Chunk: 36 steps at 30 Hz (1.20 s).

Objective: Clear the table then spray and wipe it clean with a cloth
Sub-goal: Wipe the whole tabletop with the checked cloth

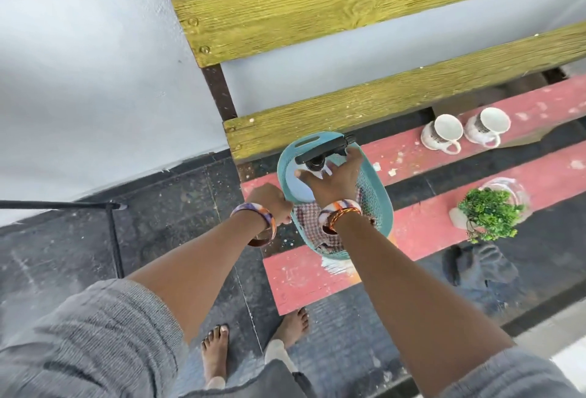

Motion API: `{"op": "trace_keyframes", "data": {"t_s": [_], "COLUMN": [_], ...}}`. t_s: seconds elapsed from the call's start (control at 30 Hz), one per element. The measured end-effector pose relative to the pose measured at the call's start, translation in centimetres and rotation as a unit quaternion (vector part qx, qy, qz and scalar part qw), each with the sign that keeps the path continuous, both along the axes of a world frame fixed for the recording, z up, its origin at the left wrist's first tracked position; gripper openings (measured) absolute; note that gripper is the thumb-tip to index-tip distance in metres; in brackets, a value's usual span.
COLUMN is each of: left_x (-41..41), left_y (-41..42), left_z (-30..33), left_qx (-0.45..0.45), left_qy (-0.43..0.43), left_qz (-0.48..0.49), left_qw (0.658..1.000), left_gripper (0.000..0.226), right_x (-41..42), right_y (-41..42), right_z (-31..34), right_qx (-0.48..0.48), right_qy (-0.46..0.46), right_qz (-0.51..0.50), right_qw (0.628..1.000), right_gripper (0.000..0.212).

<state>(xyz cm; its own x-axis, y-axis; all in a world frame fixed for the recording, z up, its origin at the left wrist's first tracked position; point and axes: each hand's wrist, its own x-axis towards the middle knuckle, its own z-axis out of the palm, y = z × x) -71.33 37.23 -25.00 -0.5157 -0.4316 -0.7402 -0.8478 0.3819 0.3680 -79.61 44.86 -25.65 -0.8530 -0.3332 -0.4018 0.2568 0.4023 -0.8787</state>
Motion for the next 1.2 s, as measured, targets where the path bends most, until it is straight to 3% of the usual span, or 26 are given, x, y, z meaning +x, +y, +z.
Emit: {"op": "trace_keyframes", "data": {"t_s": [0.07,0.13,0.2,0.33,0.53,0.7,0.93,1.0,1.1,1.17,1.2], "left_x": [0.2,0.6,1.0,1.4,2.9,4.9,8.8,10.9,14.8,18.4,20.3], "left_y": [0.2,0.3,0.5,0.8,0.9,-0.2,-2.7,-3.2,-3.6,-4.1,-4.6], "left_z": [-0.1,-0.5,-0.5,-0.6,-0.4,3.4,9.8,12.1,15.6,17.4,18.1], "left_qx": [0.011,0.028,0.044,0.011,-0.029,0.03,0.118,0.156,0.171,0.136,0.075], "left_qy": [0.005,0.027,0.047,0.037,-0.024,-0.029,0.075,0.128,0.23,0.286,0.3], "left_qz": [0.002,0.041,0.077,0.039,-0.051,-0.094,0.017,0.051,0.069,0.039,-0.006], "left_qw": [1.0,0.998,0.995,0.999,0.998,0.995,0.99,0.978,0.955,0.948,0.951], "left_gripper": [0.036,0.037,0.038,0.048,0.049,0.038,0.041,0.035,0.018,0.055,0.079], "right_x": [0.0,-0.1,-0.4,-0.7,-0.9,-1.4,1.1,3.7,8.4,12.2,14.2], "right_y": [1.5,2.7,3.0,3.4,5.0,4.7,1.2,0.5,-1.2,-2.5,-3.3], "right_z": [-1.5,-2.7,-3.8,-4.7,-2.6,3.5,14.9,17.9,21.5,23.0,23.7], "right_qx": [0.076,0.206,0.298,0.429,0.456,0.463,0.419,0.331,0.189,0.116,0.075], "right_qy": [-0.031,-0.012,0.018,0.096,0.216,0.243,0.206,0.211,0.202,0.167,0.14], "right_qz": [0.049,0.135,0.212,0.344,0.414,0.488,0.467,0.425,0.326,0.257,0.235], "right_qw": [0.995,0.969,0.931,0.83,0.758,0.698,0.751,0.815,0.904,0.945,0.959], "right_gripper": [0.092,0.074,0.057,0.042,0.03,0.035,0.023,0.047,0.053,0.048,0.044]}}
